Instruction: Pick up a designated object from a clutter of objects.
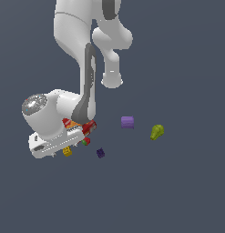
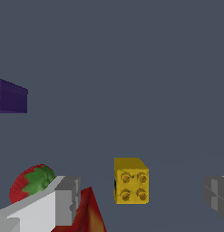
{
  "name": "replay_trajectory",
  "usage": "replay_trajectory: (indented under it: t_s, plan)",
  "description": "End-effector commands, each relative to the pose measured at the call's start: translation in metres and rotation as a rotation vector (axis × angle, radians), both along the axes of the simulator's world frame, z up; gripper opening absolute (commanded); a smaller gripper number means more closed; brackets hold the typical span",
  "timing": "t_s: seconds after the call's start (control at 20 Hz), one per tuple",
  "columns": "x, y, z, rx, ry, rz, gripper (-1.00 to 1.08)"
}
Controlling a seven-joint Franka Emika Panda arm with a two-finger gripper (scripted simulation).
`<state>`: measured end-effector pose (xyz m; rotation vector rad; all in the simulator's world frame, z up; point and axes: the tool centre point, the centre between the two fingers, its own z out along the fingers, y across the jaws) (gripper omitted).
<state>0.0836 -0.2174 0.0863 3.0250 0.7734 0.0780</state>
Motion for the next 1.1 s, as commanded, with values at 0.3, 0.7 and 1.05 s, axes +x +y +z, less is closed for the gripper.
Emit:
replay_trajectory:
  t_s: [0.3,0.7,1.05]
  plan:
    - [-0.021,-0.013,-0.055,0.005,0.046,-0.019,1.0]
    - [-0.024,-0.015,-0.064,0.006,0.053,-0.023,-1.0]
    - [-0.024,-0.015,-0.064,0.006,0.053,-0.023,-1.0]
